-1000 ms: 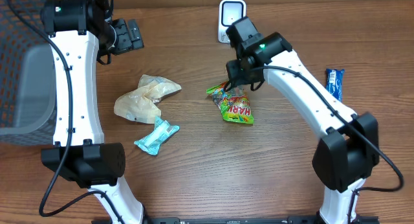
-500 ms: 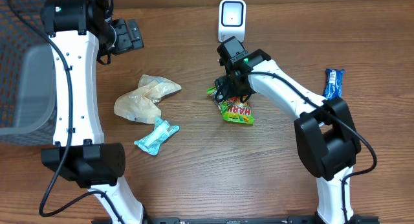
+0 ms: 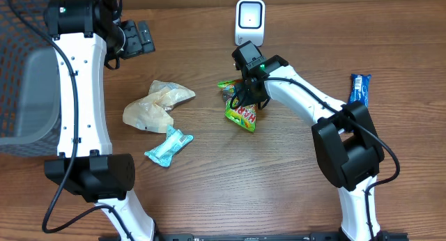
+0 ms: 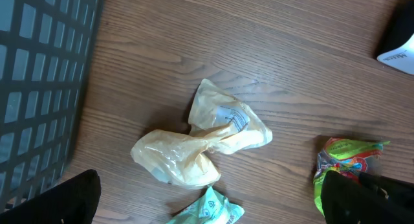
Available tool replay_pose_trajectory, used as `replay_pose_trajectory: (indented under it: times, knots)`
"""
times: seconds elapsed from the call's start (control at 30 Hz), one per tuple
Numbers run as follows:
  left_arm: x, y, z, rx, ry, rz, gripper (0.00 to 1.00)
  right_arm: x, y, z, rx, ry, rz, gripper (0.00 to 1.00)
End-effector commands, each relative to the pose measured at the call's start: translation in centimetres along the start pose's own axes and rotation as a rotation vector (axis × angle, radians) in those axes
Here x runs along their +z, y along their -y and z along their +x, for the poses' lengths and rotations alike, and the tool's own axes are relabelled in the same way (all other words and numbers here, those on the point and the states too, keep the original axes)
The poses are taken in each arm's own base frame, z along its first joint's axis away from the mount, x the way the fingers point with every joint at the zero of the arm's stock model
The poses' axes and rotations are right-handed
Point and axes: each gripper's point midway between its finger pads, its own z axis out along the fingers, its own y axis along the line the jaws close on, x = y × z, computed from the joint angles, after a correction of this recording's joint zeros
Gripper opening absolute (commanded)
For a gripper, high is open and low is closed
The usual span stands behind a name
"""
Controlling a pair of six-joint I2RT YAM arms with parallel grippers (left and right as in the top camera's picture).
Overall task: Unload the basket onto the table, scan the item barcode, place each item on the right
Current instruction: 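Raise the gummy bag with the right gripper in front of the scanner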
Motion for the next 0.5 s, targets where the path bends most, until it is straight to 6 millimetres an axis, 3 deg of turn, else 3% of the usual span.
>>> replay_pose_trajectory:
  times: [0.0, 0.33, 0.47]
  knots:
    - [0.0, 0.2, 0.1, 0.016, 0.0, -0.003, 1.0, -1.0, 0.3, -1.9, -0.022, 0.049, 0.027, 0.04]
    - [0.0, 0.2, 0.1, 0.015, 0.0, -0.003, 1.0, -8.9, 1.6, -10.4, -0.1, 0.309, 0.166, 0.04]
    - [0.0, 0.2, 0.1, 0.015, 0.0, -0.003, 1.0, -10.7, 3.1, -13.3, -0.056, 0.429, 0.223, 0.04]
